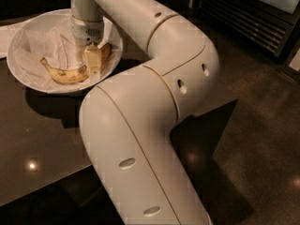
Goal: Pick banana from white bowl
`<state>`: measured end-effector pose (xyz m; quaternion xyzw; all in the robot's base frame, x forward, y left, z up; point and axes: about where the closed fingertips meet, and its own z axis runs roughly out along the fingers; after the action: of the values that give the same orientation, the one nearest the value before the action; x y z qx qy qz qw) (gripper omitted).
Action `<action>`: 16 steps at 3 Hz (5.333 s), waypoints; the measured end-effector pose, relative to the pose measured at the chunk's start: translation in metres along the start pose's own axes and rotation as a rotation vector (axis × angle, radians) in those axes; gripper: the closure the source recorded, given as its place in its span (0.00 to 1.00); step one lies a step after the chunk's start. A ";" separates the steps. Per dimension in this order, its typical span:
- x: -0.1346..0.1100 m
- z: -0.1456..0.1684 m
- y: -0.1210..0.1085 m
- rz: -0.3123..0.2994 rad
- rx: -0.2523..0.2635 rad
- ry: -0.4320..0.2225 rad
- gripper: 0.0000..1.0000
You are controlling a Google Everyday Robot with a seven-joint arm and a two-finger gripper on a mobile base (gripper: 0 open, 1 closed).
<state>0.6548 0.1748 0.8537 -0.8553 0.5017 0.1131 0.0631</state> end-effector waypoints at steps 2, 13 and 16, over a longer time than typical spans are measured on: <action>0.008 -0.004 0.002 0.003 0.011 0.022 0.71; -0.001 -0.126 0.118 0.134 0.365 -0.135 1.00; 0.015 -0.134 0.159 0.227 0.380 -0.128 1.00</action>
Offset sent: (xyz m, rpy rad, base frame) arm 0.0023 -0.0074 0.0012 -0.0125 -0.0172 -0.0047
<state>0.5400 0.0550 0.9803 -0.7574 0.6018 0.0768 0.2416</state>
